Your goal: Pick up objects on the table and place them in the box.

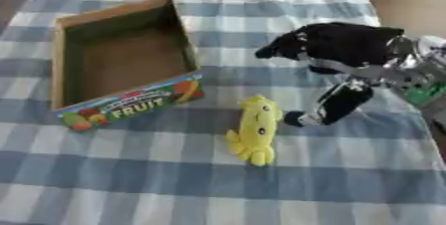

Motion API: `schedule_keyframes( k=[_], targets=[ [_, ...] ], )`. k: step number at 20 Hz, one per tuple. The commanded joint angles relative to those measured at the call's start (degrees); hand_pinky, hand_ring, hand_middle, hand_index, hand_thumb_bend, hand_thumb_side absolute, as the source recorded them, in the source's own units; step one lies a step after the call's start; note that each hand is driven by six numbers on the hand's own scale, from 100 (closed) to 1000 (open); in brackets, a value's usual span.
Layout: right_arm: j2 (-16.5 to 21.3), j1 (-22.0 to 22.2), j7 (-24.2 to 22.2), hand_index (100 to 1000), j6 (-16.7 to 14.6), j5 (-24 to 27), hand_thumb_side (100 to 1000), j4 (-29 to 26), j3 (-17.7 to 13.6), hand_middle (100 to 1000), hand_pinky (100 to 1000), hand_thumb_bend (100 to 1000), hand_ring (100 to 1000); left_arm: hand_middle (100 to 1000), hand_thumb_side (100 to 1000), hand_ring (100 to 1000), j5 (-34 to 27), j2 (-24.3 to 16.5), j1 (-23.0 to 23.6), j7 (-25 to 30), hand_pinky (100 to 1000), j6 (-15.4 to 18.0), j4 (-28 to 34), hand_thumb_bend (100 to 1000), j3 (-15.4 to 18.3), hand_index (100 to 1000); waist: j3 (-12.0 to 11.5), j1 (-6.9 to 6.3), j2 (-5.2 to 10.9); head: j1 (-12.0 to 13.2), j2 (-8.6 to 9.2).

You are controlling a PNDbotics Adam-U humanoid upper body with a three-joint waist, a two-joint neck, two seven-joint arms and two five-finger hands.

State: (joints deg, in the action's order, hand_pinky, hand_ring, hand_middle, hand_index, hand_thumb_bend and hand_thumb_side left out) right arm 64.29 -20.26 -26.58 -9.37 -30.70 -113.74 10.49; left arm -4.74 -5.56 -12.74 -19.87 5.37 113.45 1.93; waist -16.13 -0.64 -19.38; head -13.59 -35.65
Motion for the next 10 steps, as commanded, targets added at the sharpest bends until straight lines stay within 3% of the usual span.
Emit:
schedule_keyframes(
  k=[1, 6, 10],
  targets=[
    [2.2, -0.92, -2.29, 1000, 0.5, -0.33, 346, -0.85, 1.21, 844, 884, 426, 858, 654, 696, 668, -0.35, -1.08, -0.43, 0.25, 636, 0.09, 1.15, 100, -0.27, 877, -0.15, 0.01, 0.88, -0.22, 0.58],
    [2.59, -0.8, -5.8, 1000, 0.5, -0.25, 318, -0.85, 3.15, 852, 891, 411, 865, 654, 695, 668, -0.39, -1.08, -0.51, 0.33, 636, 0.11, 1.15, 100, -0.3, 877, -0.44, 0.03, 0.73, -0.23, 0.65],
    [2.76, -1.01, -7.27, 1000, -0.04, -2.0, 307, -0.85, 3.78, 847, 886, 455, 860, 655, 694, 668, -0.43, -1.07, -0.54, 0.43, 636, 0.09, 1.15, 100, -0.37, 876, -0.44, 0.07, 0.68, -0.23, 0.61]
  ],
)
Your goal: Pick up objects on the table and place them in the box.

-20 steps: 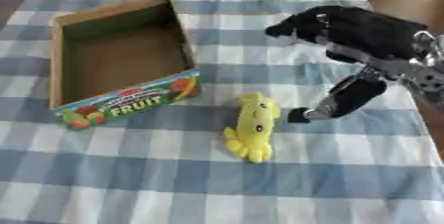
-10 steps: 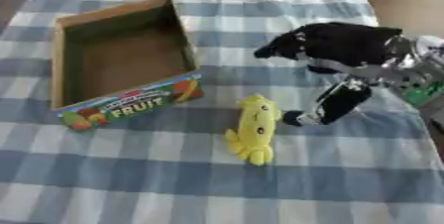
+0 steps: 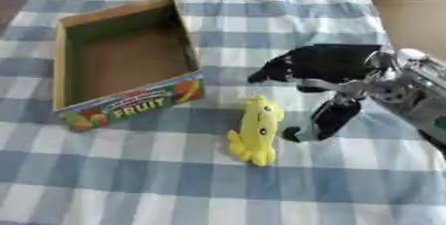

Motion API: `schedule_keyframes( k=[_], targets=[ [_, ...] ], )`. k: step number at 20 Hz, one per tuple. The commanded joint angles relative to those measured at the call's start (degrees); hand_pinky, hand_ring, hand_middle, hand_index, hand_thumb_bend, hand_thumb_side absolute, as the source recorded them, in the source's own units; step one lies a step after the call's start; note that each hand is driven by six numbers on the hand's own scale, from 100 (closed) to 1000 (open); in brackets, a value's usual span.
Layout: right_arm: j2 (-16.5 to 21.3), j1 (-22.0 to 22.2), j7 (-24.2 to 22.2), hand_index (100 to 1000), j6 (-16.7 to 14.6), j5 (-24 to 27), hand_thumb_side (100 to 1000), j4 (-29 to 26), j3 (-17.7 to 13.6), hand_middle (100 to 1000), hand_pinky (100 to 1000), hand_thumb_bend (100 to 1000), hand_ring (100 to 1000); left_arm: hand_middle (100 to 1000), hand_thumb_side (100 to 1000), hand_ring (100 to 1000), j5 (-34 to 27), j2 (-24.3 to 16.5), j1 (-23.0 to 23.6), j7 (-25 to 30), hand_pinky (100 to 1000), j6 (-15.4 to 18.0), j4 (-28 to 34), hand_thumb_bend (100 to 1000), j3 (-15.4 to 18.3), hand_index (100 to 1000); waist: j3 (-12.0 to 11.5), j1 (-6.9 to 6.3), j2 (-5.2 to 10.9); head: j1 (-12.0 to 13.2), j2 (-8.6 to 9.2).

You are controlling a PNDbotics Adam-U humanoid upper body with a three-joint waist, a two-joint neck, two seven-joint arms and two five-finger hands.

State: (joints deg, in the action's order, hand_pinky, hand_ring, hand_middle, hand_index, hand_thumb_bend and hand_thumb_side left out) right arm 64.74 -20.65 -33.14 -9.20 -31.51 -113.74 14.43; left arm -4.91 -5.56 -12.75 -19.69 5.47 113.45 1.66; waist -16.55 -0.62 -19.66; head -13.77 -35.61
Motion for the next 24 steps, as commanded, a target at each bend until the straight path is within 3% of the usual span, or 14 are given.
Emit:
schedule_keyframes(
  k=[1, 8, 19, 24],
  targets=[
    [2.28, -0.68, -0.58, 1000, -0.19, -1.35, 308, -0.85, 0.07, 839, 883, 460, 852, 655, 695, 668, -0.27, -1.07, -0.55, 0.28, 636, -0.02, 1.15, 100, -0.13, 877, -0.03, 0.05, 0.96, -0.06, 0.57],
    [1.91, -1.81, -1.22, 1000, 0.09, -1.4, 300, -0.4, 2.63, 829, 877, 423, 847, 655, 698, 669, -0.31, -0.96, -0.6, 0.51, 637, -0.11, 1.15, 100, -0.28, 877, -0.57, 0.2, 0.84, -0.26, 0.62],
    [0.75, -3.42, -3.08, 1000, -1.52, -3.48, 291, 5.06, 6.38, 816, 869, 328, 844, 656, 701, 670, -0.41, -0.92, -0.84, 0.8, 638, -0.07, 1.15, 100, -0.45, 877, -1.57, 0.48, 0.29, -0.53, 0.59],
    [-0.08, -4.37, -1.72, 986, -1.99, -3.81, 313, 6.89, 7.09, 742, 837, 274, 806, 657, 703, 670, -0.44, -0.89, -0.86, 0.91, 638, -0.1, 1.15, 100, -0.5, 877, -1.76, 0.44, 0.18, -0.65, 0.53]
  ],
)
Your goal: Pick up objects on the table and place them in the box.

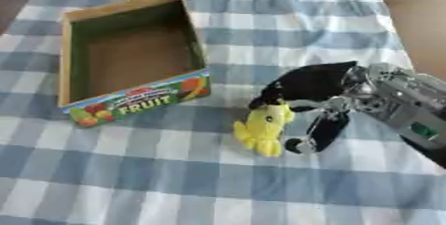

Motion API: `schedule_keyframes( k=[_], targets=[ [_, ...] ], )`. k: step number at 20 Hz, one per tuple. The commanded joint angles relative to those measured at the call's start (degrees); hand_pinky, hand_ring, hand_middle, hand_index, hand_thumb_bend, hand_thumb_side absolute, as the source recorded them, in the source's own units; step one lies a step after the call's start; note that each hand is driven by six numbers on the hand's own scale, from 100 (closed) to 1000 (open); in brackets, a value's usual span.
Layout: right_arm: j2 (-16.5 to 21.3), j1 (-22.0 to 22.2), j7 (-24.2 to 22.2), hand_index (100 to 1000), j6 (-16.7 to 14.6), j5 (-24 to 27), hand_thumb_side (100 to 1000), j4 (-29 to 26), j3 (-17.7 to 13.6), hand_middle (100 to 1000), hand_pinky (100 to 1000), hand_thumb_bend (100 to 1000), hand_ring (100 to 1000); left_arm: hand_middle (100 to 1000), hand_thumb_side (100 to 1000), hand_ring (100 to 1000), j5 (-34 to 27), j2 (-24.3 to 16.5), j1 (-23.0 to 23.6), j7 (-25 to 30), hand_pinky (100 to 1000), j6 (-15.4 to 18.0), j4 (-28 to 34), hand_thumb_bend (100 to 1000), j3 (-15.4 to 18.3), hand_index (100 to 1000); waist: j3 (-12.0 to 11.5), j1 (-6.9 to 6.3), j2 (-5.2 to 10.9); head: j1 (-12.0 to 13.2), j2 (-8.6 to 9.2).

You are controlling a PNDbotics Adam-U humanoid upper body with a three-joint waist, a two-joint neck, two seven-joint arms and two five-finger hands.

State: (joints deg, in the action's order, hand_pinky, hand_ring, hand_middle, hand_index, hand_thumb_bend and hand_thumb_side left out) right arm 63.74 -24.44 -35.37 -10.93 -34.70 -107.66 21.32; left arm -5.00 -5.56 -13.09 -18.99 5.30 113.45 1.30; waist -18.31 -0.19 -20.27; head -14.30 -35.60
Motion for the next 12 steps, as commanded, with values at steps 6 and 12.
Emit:
schedule_keyframes(
  k=[6, 12],
  targets=[
    [-0.15, -1.81, 3.66, 925, 0.46, -0.76, 319, 2.04, 0.95, 664, 810, 311, 765, 657, 704, 671, -0.35, -0.78, -0.42, 0.23, 639, -0.05, 1.15, 100, -0.16, 878, -0.03, 0.08, 0.75, -0.35, 0.74],
    [-1.6, -2.6, 6.56, 834, 0.79, -0.78, 320, 5.16, 1.93, 577, 790, 270, 736, 658, 705, 671, -0.33, -0.74, -0.33, 0.24, 639, -0.12, 1.15, 100, -0.15, 878, -0.15, 0.08, 0.63, -0.4, 0.74]
  ],
)
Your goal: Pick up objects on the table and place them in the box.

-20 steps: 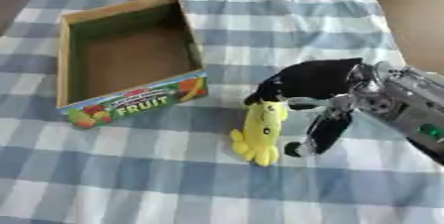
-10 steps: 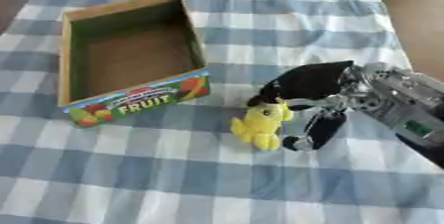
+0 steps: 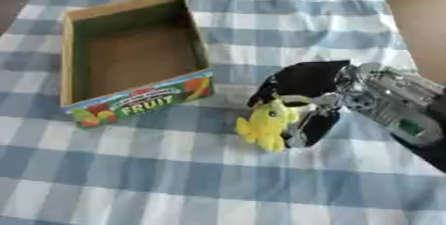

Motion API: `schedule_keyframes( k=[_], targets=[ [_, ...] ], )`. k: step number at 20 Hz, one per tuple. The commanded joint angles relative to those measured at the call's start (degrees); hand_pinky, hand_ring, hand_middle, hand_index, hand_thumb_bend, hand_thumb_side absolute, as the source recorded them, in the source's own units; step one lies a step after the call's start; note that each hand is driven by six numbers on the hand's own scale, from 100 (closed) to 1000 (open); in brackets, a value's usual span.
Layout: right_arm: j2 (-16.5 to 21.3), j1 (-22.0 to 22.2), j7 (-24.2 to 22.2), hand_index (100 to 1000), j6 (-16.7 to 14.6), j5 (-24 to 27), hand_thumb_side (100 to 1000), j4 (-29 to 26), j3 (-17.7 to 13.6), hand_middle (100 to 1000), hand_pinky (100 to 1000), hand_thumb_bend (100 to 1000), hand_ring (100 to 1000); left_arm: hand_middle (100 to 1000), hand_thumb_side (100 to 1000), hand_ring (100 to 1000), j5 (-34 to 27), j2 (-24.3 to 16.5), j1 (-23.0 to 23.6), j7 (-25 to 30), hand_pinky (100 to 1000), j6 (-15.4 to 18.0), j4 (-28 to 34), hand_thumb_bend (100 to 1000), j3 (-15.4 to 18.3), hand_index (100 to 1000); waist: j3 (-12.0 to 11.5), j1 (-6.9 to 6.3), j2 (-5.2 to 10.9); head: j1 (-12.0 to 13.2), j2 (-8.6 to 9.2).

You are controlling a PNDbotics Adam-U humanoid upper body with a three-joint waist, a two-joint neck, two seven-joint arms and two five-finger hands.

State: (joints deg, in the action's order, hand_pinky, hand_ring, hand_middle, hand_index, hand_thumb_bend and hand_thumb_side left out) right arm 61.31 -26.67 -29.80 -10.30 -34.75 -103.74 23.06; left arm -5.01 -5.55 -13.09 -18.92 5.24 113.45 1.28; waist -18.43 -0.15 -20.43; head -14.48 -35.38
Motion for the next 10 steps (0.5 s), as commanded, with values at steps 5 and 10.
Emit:
schedule_keyframes(
  k=[5, 10],
  targets=[
    [0.6, -0.52, 2.93, 748, 0.28, -0.77, 315, 1.9, 0.31, 516, 773, 179, 707, 658, 705, 671, -0.28, -0.74, -0.27, 0.2, 639, -0.09, 1.15, 100, -0.1, 877, 0.05, 0.07, 0.79, -0.14, 0.39],
    [0.83, -0.31, 5.86, 682, 1.42, 0.21, 330, 0.24, -0.51, 462, 760, 100, 674, 658, 705, 672, -0.28, -0.75, -0.24, 0.19, 640, -0.06, 1.15, 100, -0.05, 877, 0.21, 0.03, 0.93, -0.08, 0.46]
  ],
)
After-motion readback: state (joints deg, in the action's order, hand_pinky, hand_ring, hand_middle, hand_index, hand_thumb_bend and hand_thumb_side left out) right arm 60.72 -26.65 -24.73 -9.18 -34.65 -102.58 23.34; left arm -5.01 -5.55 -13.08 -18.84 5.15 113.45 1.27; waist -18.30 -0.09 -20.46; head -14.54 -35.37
